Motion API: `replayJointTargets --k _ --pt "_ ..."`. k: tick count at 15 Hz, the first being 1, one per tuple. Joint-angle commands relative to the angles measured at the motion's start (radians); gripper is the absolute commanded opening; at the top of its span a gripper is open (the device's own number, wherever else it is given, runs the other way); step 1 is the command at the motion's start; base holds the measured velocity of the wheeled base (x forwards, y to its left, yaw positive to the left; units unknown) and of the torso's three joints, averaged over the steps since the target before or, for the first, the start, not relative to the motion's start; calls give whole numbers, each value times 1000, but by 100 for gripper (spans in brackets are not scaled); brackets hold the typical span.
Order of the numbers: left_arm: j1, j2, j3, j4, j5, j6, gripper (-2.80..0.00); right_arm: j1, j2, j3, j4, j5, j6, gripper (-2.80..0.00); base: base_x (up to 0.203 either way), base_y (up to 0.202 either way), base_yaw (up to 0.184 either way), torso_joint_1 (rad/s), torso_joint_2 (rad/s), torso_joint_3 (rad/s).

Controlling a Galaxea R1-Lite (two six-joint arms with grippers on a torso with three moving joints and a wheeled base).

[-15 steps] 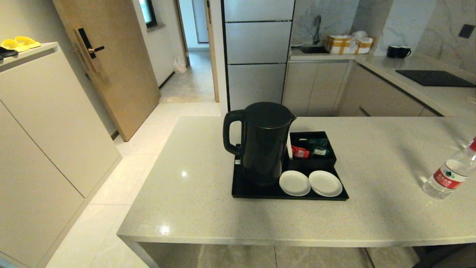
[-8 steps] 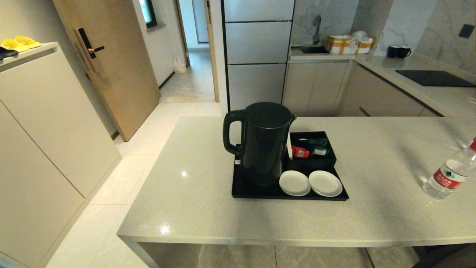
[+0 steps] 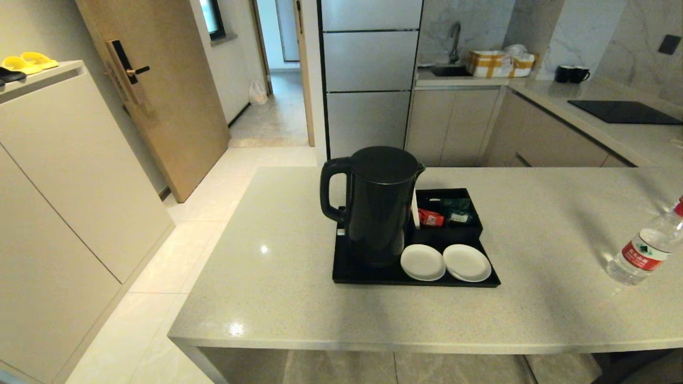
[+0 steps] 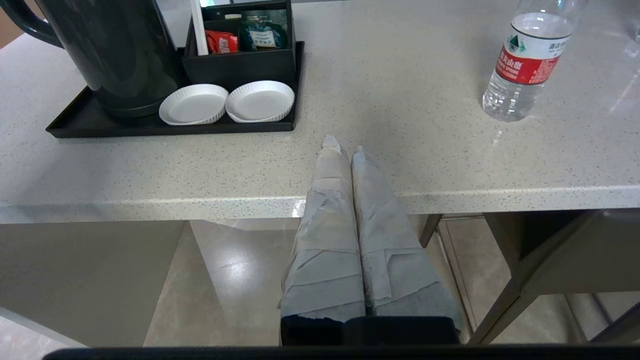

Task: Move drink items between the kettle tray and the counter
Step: Return the bottled water to its original position

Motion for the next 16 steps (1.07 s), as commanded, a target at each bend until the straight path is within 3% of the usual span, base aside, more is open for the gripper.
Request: replayJointTargets --k 1,9,16 --pt "0 0 1 0 0 0 -280 0 2 0 0 -1 0 -280 0 0 0 0 0 0" --pt "0 0 1 0 -1 0 -280 0 2 0 0 0 2 -280 0 -17 2 1 1 0" --pt "0 0 0 0 -1 2 -280 0 2 0 0 0 2 -280 0 -184 2 3 3 4"
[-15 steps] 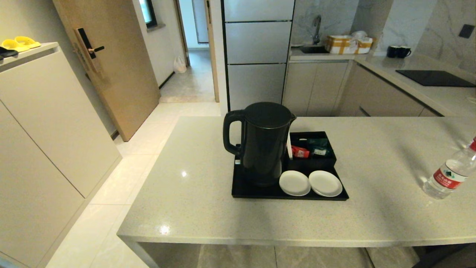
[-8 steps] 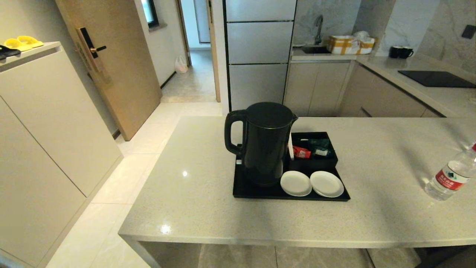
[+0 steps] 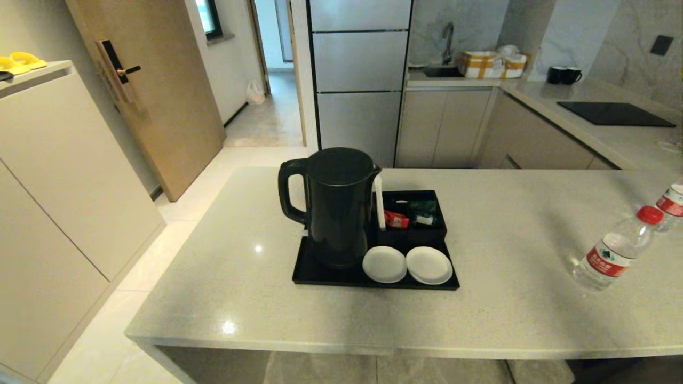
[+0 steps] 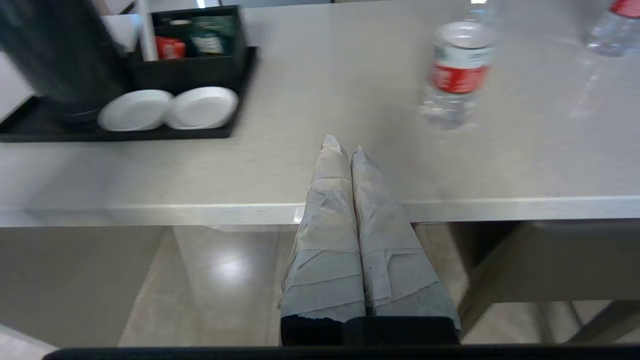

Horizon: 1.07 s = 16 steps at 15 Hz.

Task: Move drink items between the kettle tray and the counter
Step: Return the bottled water to its original position

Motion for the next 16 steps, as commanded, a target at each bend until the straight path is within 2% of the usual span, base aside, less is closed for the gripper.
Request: replayJointTargets --k 1,16 --pt "0 0 0 0 0 0 -280 -1 2 0 0 1 0 -280 0 -194 -1 2 -2 2" --pt "0 0 0 -1 0 0 -280 0 2 0 0 1 -1 -280 0 -193 0 1 3 4"
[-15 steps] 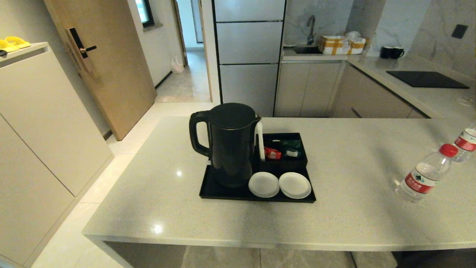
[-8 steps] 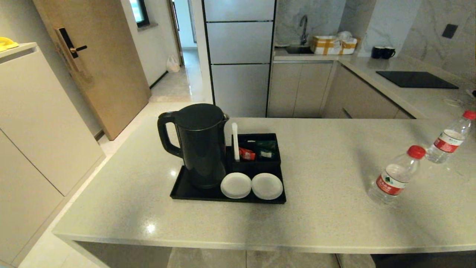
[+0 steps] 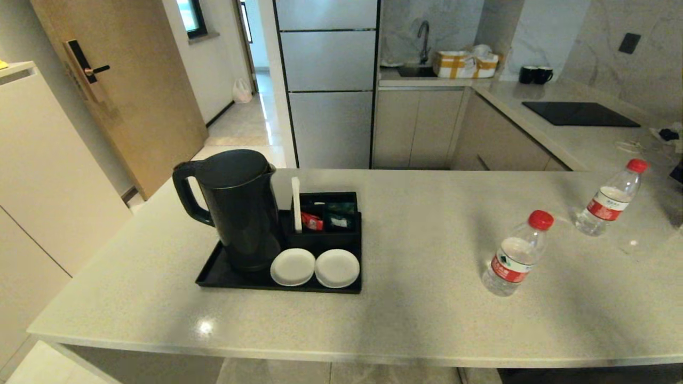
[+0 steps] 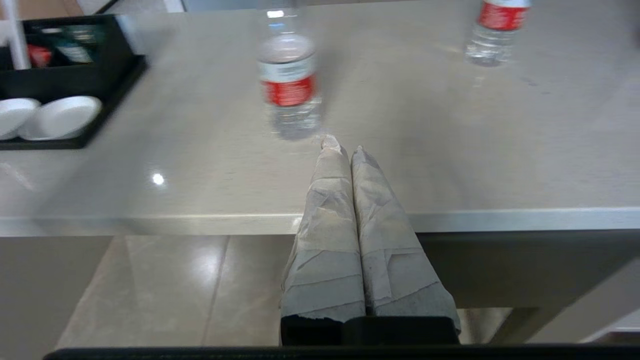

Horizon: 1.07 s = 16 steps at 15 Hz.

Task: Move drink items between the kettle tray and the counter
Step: Return the bottled water to its original position

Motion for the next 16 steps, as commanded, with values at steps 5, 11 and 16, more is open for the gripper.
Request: replayJointTargets --k 5,11,16 --pt "0 0 0 -2 2 0 -280 0 2 0 0 1 0 -280 0 -193 0 3 3 3" --pt "0 0 2 -2 2 0 -280 0 2 0 1 1 0 -280 0 -191 2 2 1 2" --pt "0 0 0 -2 0 0 -280 0 2 0 2 1 0 -280 0 -192 0 3 1 1"
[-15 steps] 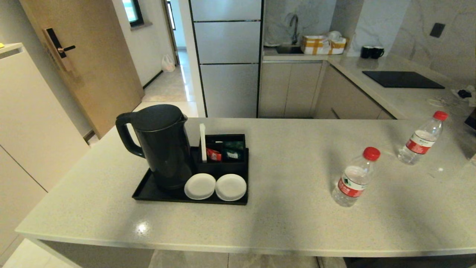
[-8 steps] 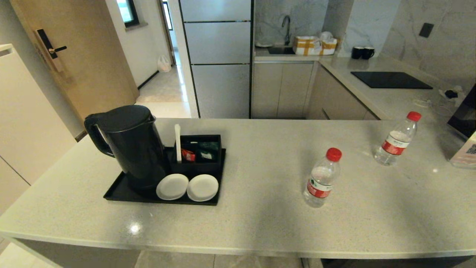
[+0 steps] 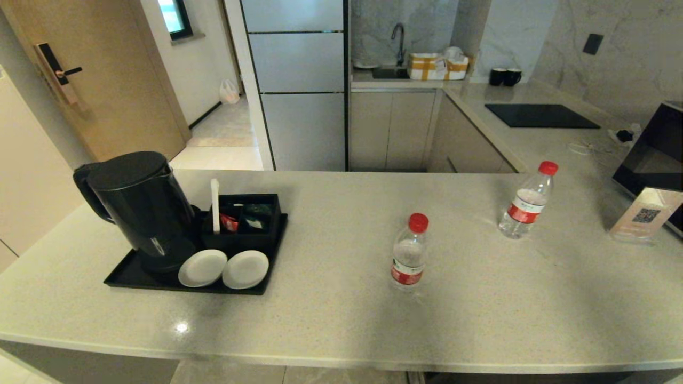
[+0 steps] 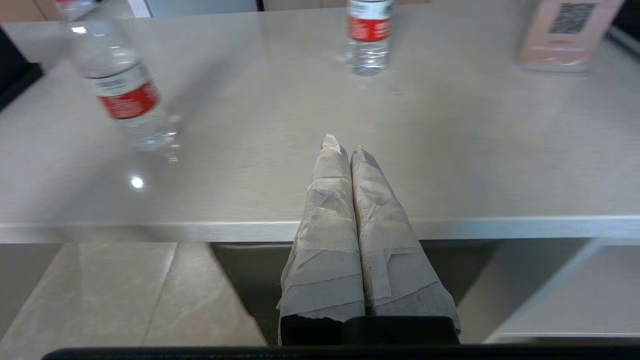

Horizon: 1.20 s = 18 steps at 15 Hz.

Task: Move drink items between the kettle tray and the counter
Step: Return the bottled water to its original position

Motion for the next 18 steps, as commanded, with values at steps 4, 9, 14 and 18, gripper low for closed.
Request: replayJointTargets --k 4,9,14,18 --pt "0 0 0 0 1 0 -280 0 2 0 1 0 0 -280 0 -189 -1 2 -1 3" --pt "0 0 0 0 0 0 -280 0 2 0 1 0 0 -280 0 -190 1 2 1 2" --pt "0 0 0 -1 0 -1 -280 0 8 -21 75 -1 -10 -280 0 -157 -1 1 1 2" --pt "0 0 2 -2 -1 -1 -280 0 92 -200 159 0 -10 -280 0 0 0 0 0 0"
